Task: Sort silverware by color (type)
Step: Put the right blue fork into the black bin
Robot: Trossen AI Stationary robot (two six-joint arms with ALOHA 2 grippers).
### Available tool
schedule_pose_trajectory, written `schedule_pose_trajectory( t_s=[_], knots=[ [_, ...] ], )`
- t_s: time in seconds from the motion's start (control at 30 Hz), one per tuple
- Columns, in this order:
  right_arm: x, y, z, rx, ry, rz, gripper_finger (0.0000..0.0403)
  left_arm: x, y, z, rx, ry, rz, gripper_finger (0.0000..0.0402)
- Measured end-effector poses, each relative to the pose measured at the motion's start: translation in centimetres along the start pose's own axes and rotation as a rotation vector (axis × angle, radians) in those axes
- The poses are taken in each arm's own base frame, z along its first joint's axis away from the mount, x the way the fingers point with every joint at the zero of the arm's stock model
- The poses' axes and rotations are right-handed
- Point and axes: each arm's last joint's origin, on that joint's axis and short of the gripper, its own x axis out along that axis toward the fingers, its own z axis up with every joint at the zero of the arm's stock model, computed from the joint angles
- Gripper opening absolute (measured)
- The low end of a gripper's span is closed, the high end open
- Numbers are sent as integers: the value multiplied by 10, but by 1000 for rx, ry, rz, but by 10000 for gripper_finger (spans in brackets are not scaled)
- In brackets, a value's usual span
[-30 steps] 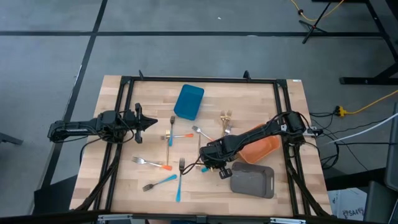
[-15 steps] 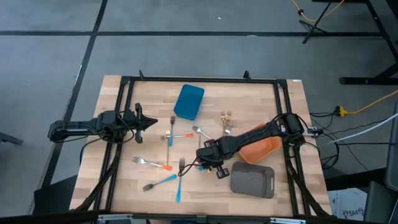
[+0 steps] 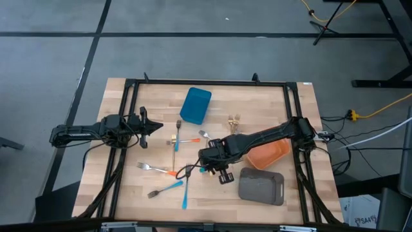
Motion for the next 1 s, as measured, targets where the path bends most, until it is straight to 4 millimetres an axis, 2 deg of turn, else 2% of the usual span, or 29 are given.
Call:
schedule_pose_trajectory(
  t_s=[0.17,0.33,0.63,0.83,1.0],
  knots=[
    [-26,3,8,82,-36,5,0,0,0,0,0,1,0,0],
    [-42,14,8,120,-30,-1,0,0,0,0,0,1,0,0],
    [-56,59,-7,143,21,-70,0,0,0,0,0,1,0,0],
    [-84,90,-24,200,-45,-164,0,0,0,1,0,-7,0,0],
    [-98,121,-44,277,-93,-312,0,0,0,1,0,-7,0,0]
  ],
)
